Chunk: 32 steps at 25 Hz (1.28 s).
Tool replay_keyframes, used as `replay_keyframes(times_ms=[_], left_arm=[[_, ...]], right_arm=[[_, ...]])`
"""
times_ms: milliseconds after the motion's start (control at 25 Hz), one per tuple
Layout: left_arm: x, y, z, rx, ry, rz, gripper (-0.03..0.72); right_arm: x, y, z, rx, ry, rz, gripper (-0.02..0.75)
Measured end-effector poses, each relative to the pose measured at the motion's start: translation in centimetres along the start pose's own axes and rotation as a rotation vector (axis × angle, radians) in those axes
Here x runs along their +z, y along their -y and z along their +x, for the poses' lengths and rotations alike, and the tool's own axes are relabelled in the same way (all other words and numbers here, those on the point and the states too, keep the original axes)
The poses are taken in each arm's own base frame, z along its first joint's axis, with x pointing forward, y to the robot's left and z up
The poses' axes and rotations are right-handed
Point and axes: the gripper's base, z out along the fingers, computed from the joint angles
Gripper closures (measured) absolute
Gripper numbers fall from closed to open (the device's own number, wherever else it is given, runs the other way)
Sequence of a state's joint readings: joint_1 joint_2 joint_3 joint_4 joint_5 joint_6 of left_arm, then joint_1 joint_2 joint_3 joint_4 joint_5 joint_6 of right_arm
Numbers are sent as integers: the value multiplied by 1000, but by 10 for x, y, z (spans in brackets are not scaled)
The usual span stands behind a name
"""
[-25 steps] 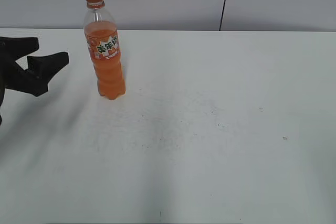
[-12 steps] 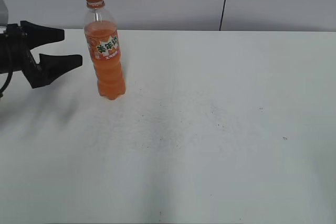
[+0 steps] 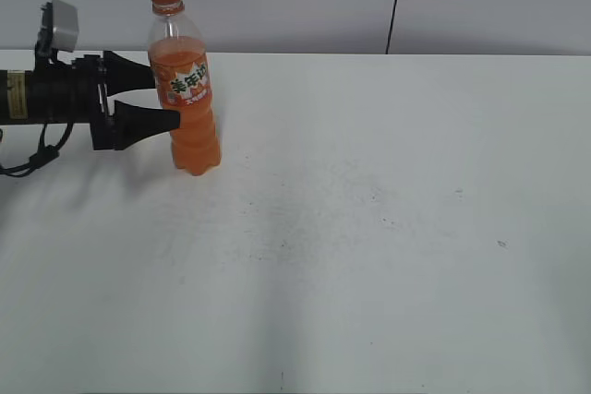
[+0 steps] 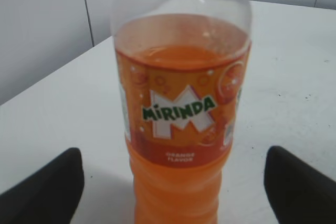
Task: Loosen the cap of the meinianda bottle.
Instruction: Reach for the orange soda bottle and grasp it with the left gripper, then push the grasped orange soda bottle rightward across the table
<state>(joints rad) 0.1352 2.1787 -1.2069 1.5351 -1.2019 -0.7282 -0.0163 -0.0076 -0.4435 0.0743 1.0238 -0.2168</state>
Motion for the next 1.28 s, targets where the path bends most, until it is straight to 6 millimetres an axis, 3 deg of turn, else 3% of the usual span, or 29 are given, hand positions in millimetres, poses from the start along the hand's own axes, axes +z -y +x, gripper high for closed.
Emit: replay_keyframes(times_ms=[200, 440, 680, 1040, 1280], left_arm=[[28, -13, 5, 4, -3, 53, 77], [57, -10, 7, -19, -9, 118, 155], [61, -8, 9, -27, -12, 129, 270], [61, -8, 9, -34, -13, 127, 270], [62, -1, -11, 13, -59, 140, 270]], right_arm=[[0, 0, 0, 0, 0, 0, 231], [0, 0, 0, 0, 0, 0, 231], [0, 0, 0, 0, 0, -1, 231], [0, 0, 0, 0, 0, -1, 231], [0, 0, 0, 0, 0, -1, 231]])
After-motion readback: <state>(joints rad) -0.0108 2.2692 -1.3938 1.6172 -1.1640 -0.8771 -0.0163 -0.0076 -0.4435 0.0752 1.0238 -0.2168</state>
